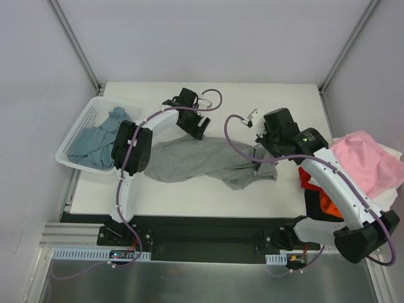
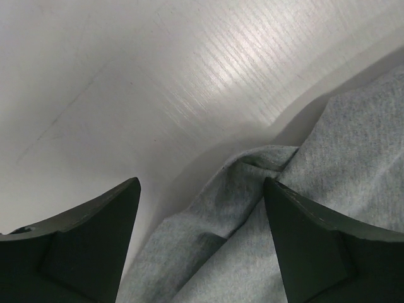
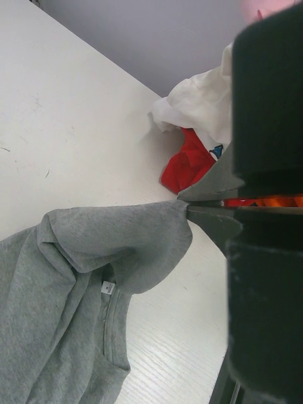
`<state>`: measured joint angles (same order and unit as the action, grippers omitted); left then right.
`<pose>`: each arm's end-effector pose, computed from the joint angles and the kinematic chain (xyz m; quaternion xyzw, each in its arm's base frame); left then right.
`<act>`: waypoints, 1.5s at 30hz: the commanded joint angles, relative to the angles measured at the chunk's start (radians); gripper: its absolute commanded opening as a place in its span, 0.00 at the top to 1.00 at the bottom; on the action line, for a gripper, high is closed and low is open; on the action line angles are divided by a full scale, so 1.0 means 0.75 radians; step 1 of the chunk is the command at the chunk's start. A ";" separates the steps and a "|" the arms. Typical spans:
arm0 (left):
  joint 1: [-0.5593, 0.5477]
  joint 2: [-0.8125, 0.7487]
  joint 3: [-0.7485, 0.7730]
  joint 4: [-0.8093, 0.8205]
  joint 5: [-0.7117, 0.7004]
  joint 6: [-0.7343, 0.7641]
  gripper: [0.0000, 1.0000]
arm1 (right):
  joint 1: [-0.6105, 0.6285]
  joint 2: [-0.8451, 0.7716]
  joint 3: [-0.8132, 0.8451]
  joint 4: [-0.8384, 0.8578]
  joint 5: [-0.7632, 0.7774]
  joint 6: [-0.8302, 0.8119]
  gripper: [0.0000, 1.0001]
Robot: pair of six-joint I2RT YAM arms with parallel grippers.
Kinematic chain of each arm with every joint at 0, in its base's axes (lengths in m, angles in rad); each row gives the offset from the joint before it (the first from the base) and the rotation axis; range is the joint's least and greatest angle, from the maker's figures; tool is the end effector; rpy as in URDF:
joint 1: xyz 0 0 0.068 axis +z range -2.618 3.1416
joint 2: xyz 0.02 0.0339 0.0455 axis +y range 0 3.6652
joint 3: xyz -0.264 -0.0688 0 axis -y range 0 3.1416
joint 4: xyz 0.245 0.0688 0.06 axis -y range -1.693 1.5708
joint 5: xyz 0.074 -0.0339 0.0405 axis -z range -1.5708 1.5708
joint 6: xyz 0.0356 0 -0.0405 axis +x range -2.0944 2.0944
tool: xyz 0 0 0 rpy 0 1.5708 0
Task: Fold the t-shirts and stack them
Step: Flatten out the tshirt
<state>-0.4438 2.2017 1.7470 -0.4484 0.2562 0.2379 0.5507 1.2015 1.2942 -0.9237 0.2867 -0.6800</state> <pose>0.4381 -0.2183 0.1878 0.3527 0.8691 -0.1535 0.3109 0.2064 0.1149 0.3622 -0.4905 0.7833 -0.1560 0.3485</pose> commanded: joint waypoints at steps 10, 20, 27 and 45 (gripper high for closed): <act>0.001 0.036 0.000 -0.003 0.049 -0.006 0.46 | 0.010 -0.039 -0.022 -0.002 -0.008 0.025 0.99; 0.001 0.010 0.033 -0.014 0.010 0.006 1.00 | 0.010 -0.001 -0.024 0.039 0.098 0.007 0.99; 0.001 -0.156 0.027 -0.020 -0.114 0.051 1.00 | 0.000 0.069 0.090 0.078 0.345 -0.063 0.99; 0.046 -0.532 0.080 -0.024 -0.685 0.151 1.00 | -0.335 0.345 0.685 0.074 0.540 -0.208 0.99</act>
<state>-0.4370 1.8633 1.7721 -0.4637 -0.1413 0.3355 0.3511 1.4296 1.7054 -0.8845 0.6262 -0.8047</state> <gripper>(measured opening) 0.009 0.021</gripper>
